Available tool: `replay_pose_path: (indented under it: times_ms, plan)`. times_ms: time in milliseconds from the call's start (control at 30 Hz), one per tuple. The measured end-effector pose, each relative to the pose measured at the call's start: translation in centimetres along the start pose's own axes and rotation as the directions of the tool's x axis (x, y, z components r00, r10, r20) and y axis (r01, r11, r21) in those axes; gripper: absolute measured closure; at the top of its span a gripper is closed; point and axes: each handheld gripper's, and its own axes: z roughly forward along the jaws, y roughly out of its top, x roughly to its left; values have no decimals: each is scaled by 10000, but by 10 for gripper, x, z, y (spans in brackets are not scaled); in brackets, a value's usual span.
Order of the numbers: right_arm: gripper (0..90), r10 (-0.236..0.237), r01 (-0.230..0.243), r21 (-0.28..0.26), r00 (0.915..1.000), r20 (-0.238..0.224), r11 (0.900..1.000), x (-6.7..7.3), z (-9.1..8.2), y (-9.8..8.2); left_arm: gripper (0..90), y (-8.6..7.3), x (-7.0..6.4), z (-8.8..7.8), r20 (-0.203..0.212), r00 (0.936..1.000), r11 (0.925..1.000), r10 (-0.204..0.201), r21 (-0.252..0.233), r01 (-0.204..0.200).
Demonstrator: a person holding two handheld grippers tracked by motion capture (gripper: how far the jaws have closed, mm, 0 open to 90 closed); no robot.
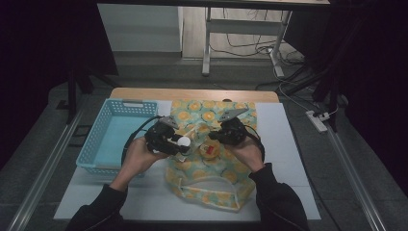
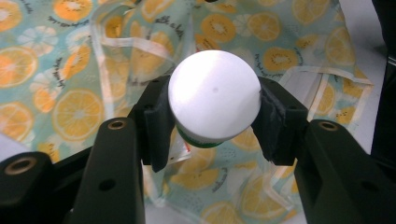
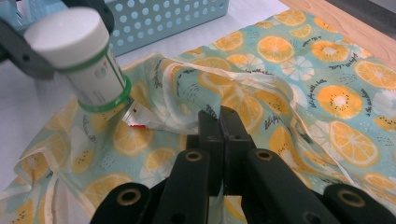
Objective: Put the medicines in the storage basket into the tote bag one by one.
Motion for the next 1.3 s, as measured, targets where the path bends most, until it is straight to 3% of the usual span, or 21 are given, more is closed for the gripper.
replay_pose_path:
  times_ms: [400, 600, 1300]
  plan:
    - [892, 79, -78, -100, 9999, 76, 9999, -1, 0, 0, 507, 9, -6, 34, 124, 9997, 9991, 219, 362, -223]
    - [892, 166, -164, -134, 9998, 143, 9998, -2, 1, -1, 507, 14, -2, 49, 103, 9998, 9994, 180, 282, -183]
    - [891, 211, -203, -297, 9994, 282, 9994, -3, -1, -1, 506, 37, 4, 89, -564, 9972, 9986, 482, 247, -468]
